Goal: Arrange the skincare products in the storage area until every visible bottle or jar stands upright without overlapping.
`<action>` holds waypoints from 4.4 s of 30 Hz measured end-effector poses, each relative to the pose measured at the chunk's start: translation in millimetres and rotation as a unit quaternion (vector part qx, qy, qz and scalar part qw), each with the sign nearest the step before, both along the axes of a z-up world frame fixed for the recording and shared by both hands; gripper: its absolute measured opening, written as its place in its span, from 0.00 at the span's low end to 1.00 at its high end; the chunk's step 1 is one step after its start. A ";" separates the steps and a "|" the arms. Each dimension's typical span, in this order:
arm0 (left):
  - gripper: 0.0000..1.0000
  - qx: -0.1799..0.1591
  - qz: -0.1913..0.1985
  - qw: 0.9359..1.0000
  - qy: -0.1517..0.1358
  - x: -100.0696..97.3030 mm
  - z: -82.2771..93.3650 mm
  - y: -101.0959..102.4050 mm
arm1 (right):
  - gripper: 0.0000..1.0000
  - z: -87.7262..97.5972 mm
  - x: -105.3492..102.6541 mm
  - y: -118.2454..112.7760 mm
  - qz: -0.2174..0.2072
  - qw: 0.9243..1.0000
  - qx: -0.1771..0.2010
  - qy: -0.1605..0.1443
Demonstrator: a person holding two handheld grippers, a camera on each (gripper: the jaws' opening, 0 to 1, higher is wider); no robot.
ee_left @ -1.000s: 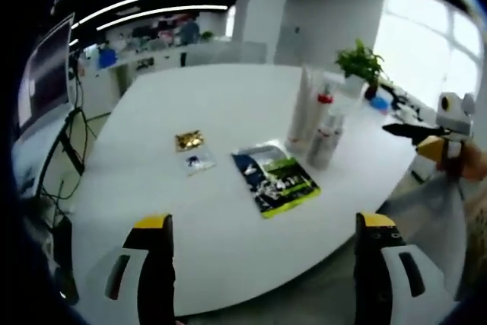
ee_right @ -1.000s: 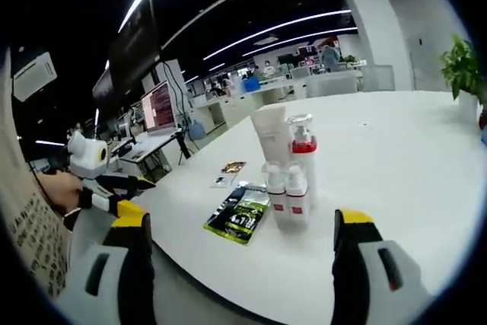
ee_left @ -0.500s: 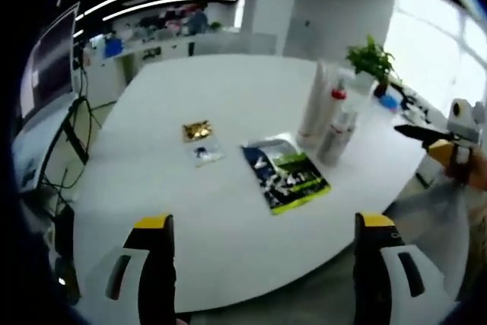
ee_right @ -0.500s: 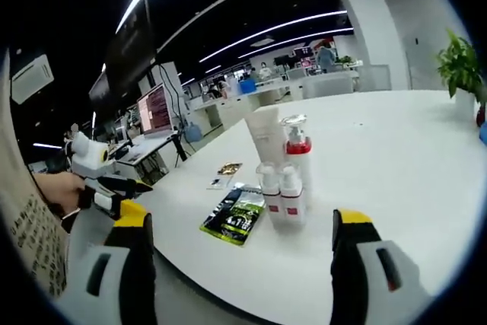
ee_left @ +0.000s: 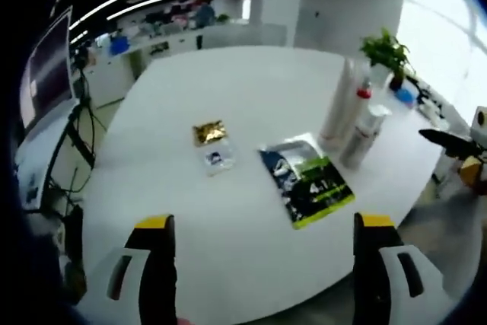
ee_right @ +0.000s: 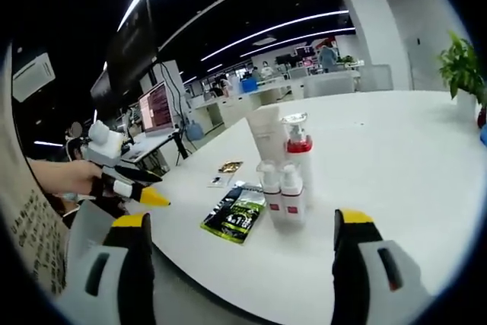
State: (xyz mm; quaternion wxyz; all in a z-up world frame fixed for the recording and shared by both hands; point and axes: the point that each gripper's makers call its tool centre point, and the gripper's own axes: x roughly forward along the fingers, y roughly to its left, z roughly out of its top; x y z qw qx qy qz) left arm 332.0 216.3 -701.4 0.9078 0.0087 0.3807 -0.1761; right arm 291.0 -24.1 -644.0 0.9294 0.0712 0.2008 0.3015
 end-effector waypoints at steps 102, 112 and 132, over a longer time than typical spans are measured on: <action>0.38 0.060 0.056 0.994 0.079 124.4 -57.0 6.3 | 0.96 -6.5 15.5 -20.9 -0.065 0.997 0.037 0.025; 0.38 -0.020 0.118 0.991 0.068 91.5 -37.7 3.1 | 0.96 -5.7 13.7 -17.7 -0.057 0.998 0.033 0.022; 0.38 0.011 0.136 0.988 0.068 33.6 -49.4 17.0 | 0.96 -4.4 7.4 -9.1 -0.036 0.999 0.026 0.019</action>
